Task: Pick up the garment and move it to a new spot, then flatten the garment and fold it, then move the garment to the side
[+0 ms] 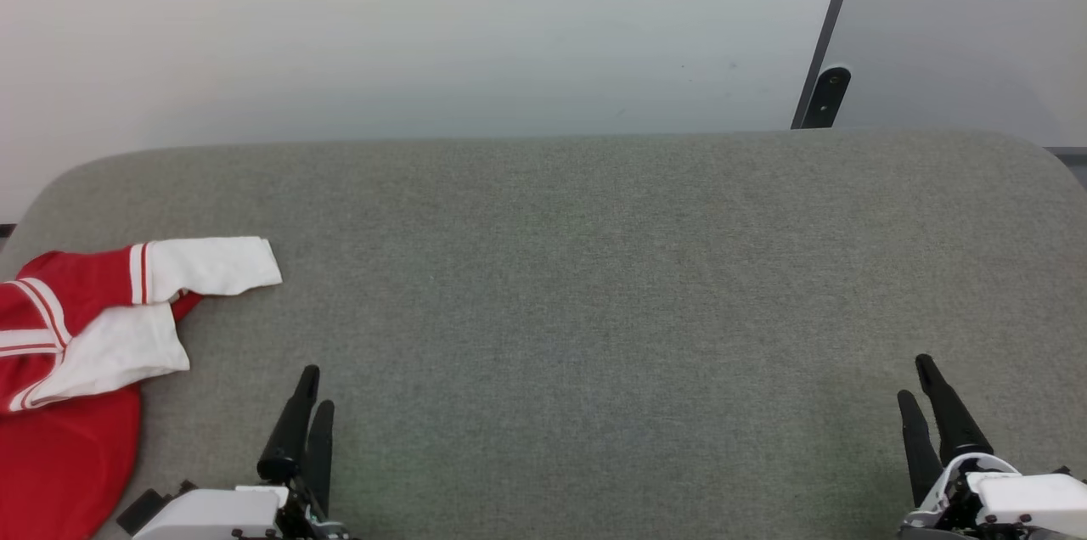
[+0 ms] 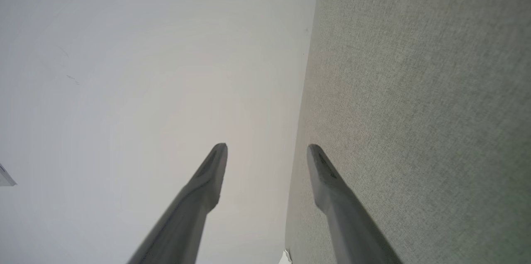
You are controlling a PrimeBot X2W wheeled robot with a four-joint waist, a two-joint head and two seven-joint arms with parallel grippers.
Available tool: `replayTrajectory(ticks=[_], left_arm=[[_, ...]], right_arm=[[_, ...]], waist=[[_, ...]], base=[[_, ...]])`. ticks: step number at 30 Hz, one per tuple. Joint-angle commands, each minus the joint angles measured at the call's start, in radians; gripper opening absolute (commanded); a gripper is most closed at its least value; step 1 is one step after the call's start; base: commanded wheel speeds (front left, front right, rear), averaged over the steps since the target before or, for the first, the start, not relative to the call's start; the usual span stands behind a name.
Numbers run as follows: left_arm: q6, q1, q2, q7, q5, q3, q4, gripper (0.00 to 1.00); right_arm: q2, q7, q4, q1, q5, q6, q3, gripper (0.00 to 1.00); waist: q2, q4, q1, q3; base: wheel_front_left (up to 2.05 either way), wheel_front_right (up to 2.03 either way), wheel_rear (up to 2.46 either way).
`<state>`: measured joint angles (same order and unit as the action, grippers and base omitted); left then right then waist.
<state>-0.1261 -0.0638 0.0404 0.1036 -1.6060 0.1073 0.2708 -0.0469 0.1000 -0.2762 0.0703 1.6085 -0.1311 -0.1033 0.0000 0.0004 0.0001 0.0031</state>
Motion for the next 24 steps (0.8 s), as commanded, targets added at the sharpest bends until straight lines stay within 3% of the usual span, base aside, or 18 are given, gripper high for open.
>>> replayTrajectory(ticks=[1, 15, 24], left_arm=[[-0.001, -0.015, 0.007, -0.009, 0.014, -0.003, -0.027, 1.00], [-0.002, 0.016, 0.038, -0.082, 0.174, -0.043, -0.044, 1.00], [0.000, 0.035, 0.038, -0.120, 0.346, -0.032, -0.060, 1.00]], right_arm=[[-0.003, -0.010, 0.024, 0.012, -0.011, 0.000, 0.011, 1.00], [-0.038, -0.074, 0.032, -0.005, -0.186, 0.000, 0.082, 1.00], [-0.057, -0.098, 0.036, -0.018, -0.333, 0.000, 0.104, 1.00]], waist=[[0.0000, 0.000, -0.0001, 0.000], [0.0000, 0.000, -0.0001, 0.000], [0.0000, 0.000, -0.0001, 0.000]], base=[[0.00, 0.00, 0.00], [0.00, 0.00, 0.00], [0.00, 0.00, 0.00]])
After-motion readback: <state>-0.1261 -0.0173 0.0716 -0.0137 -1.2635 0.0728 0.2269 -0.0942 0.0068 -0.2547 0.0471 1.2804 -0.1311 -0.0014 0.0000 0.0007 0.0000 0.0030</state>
